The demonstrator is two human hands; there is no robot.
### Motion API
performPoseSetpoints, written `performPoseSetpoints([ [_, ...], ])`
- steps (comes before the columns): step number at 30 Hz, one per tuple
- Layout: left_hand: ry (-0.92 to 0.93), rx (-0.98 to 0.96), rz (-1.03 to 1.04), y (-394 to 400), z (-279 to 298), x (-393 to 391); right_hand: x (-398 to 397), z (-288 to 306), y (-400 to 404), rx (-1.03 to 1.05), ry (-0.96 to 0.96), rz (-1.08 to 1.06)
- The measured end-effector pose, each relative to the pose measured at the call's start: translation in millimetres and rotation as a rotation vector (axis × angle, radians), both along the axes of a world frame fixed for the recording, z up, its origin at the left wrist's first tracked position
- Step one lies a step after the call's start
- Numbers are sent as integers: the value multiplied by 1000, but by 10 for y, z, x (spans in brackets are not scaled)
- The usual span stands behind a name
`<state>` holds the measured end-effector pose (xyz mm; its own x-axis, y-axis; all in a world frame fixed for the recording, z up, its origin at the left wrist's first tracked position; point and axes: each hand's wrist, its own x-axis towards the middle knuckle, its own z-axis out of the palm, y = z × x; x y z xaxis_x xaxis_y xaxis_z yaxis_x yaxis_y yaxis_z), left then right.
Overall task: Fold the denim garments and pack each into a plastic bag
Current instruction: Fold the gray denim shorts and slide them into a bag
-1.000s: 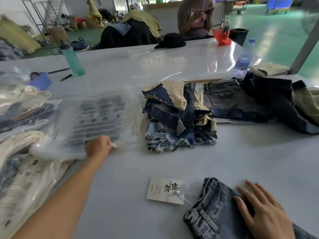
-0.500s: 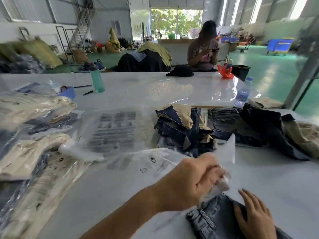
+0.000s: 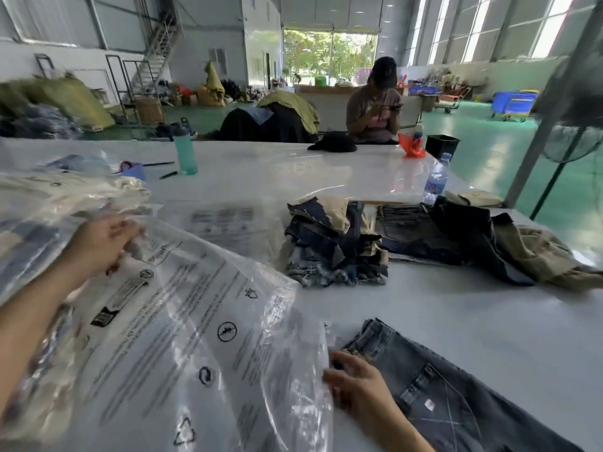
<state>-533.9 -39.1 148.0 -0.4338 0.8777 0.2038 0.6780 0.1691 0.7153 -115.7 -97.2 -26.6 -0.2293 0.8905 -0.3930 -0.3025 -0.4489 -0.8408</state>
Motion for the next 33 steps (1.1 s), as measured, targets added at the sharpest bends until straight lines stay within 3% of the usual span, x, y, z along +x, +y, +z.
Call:
performPoseSetpoints([
  [3, 526, -357, 169, -100, -234, -121, -85, 57, 67, 58, -288, -144],
  [4, 639, -307, 213, -170, -264, 31, -109, 76, 102, 100, -391, -179],
  [5, 636, -217, 207, -276, -287, 304, -130, 88, 125, 142, -492, -193],
  [7, 381, -132, -13, -547, -433, 1041, -196, 99, 137, 181, -577, -173],
  [9, 129, -319, -313, -807, -797, 1817, -273, 100, 96, 129, -495, -141],
  [10, 69, -436, -429, -927, -1008, 2144, -305, 97, 67, 94, -434, -132],
  [12, 125, -573, -517, -1064, -1436, 2571, -324, 95, 29, 66, -377, -130],
  [20, 373, -403, -366, -1180, -1948, 2733, -273, -2, -140, 128, -499, -92],
  [24, 371, -384, -298, -1213, -1964, 2705, -321, -80, -274, 39, -483, 24],
  [26, 254, -377, -242, -1231, -1929, 2670, -345, -89, -324, 15, -457, 85],
  [29, -96, -380, -149, -1235, -1892, 2566, -376, -82, -381, 25, -442, 111],
  [33, -375, -346, -174, -1241, -1904, 2489, -413, -43, -380, 42, -470, 134],
])
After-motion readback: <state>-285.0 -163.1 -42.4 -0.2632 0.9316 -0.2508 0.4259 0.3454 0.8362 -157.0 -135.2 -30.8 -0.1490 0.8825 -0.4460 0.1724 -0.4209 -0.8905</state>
